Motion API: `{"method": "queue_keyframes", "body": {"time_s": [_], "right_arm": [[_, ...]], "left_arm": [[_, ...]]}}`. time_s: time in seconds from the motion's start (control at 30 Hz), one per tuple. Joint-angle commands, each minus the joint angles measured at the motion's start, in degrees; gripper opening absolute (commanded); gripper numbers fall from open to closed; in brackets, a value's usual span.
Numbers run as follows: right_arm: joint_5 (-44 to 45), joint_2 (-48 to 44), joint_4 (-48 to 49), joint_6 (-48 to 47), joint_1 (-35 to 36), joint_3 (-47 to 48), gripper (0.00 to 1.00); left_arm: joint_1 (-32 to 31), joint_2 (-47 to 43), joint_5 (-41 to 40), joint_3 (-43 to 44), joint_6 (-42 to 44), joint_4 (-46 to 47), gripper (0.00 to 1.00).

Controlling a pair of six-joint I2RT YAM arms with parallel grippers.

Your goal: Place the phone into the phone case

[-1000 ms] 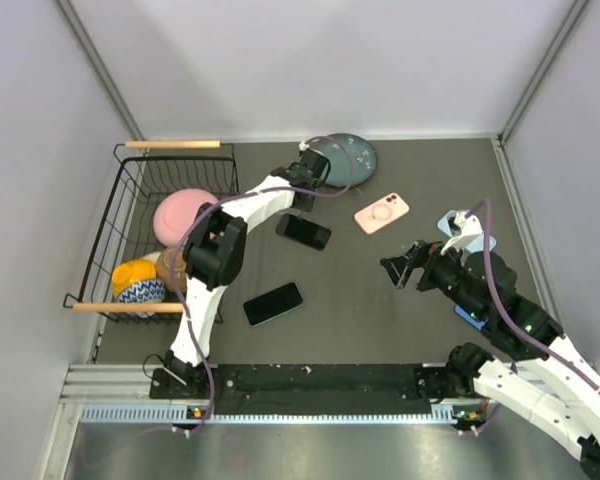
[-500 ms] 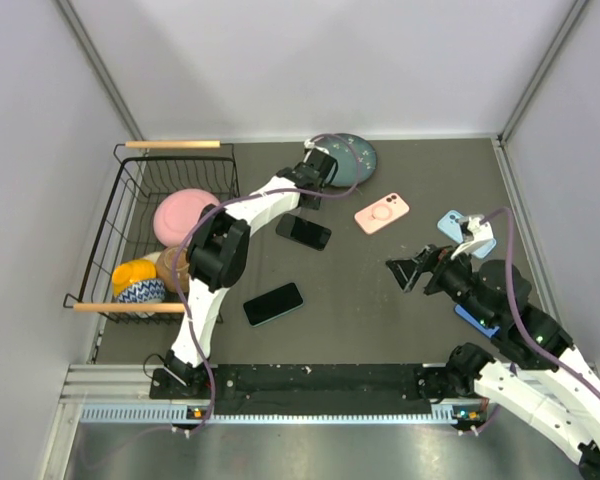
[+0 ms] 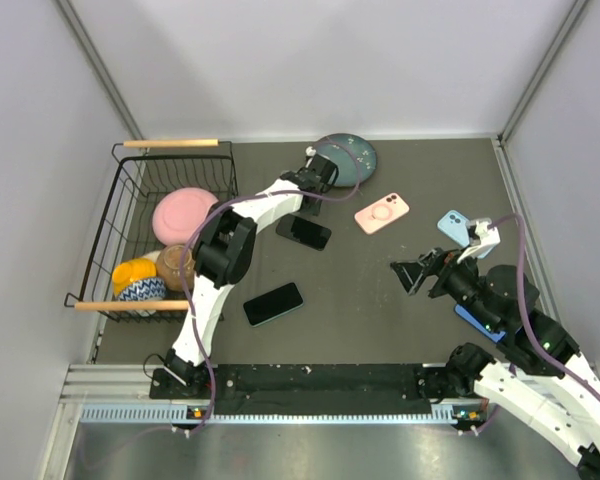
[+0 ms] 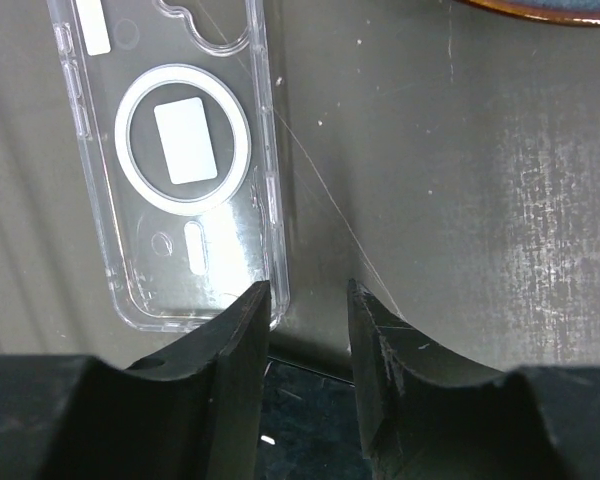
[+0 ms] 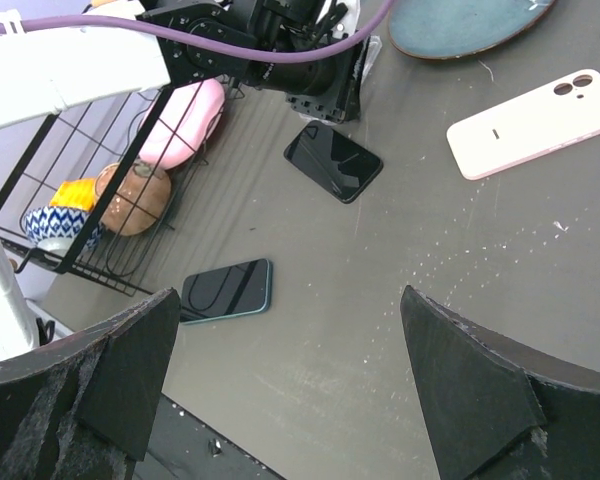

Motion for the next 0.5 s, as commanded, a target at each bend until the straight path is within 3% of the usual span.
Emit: {"method": "queue_keyframes", "body": {"time_s": [0.0, 0.13, 0.4, 0.47], "right_arm": [[0.81, -1.08, -0.58, 0.61, 0.47, 0.56, 0.91], [1.25, -1.34, -0.76, 1.14, 0.56, 0.56, 0.91], [1.60, -1.17, -0.76, 1.58, 0.47, 0.21, 0.91], [1.51, -1.25, -0.67, 1.75, 0.47, 0.12, 0.91]], "left_arm": [[0.89, 1.11, 1.26, 1.86, -0.62, -0.02, 0.41], [0.98, 1.55, 1.96, 1.68, -0.53, -0.29, 0.35], [0.89, -1.26, 2.66, 0.80, 0.17, -1.61, 0.01], [0.89, -2.84, 2.66, 0.89, 0.61, -1.96, 0.00]]}}
